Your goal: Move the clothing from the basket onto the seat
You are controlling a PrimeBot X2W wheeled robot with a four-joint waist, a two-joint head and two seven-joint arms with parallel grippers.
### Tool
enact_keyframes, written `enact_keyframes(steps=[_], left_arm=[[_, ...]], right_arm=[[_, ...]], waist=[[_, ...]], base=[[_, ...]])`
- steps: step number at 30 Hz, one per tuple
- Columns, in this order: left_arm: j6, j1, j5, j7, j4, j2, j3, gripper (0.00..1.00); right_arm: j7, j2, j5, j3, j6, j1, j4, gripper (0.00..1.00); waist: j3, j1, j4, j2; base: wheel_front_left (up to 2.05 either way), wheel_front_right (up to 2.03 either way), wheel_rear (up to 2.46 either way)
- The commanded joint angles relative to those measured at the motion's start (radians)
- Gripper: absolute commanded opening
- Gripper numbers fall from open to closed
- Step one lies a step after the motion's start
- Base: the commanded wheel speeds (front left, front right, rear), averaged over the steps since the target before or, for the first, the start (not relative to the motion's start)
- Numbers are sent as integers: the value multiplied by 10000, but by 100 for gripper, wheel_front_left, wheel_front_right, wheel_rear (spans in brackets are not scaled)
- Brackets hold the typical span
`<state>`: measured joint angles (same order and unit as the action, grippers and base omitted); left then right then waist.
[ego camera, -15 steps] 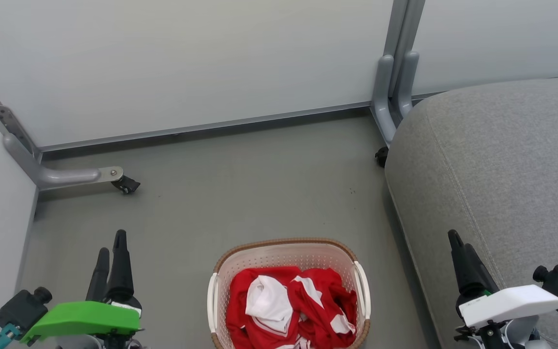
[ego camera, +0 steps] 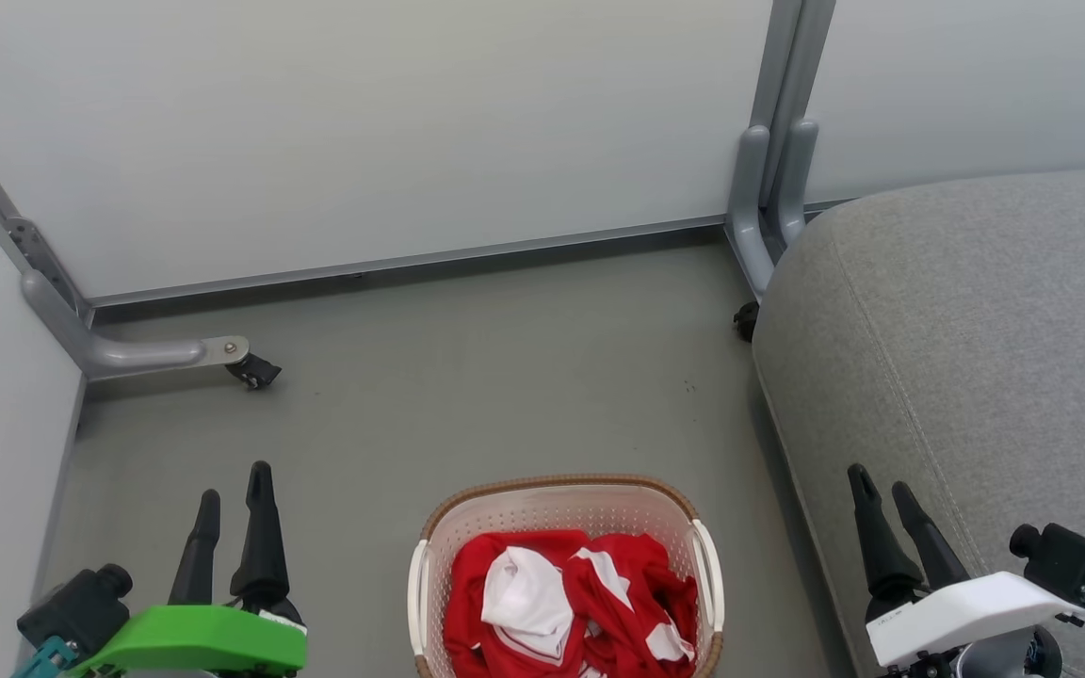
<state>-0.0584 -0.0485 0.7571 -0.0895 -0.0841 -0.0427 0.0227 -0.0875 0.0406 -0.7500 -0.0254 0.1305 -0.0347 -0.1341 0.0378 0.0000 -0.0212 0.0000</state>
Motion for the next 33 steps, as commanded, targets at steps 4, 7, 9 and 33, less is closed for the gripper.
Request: enact_keyframes(steps=[4, 7, 9, 33], left_arm=[[133, -151, -817, -185, 232, -72, 50, 100], [160, -223, -1213, -278, 299, -74, 89, 100], [165, -268, -1463, -331, 358, -75, 126, 100], [473, -710, -4075, -943, 881, -93, 637, 100]], right_arm=[[-207, 77, 752, -94, 3, -182, 245, 100], [-298, 79, 1145, -151, 3, -280, 304, 100], [-347, 82, 1381, -175, 3, -332, 344, 100], [-967, 98, 3973, -431, 3, -633, 669, 100]], waist=[[70, 0, -23, 0], [107, 0, -35, 0], [125, 0, -42, 0], [286, 0, -44, 0]], base=[[0, 0, 0], [0, 0, 0], [0, 0, 0], [0, 0, 0]])
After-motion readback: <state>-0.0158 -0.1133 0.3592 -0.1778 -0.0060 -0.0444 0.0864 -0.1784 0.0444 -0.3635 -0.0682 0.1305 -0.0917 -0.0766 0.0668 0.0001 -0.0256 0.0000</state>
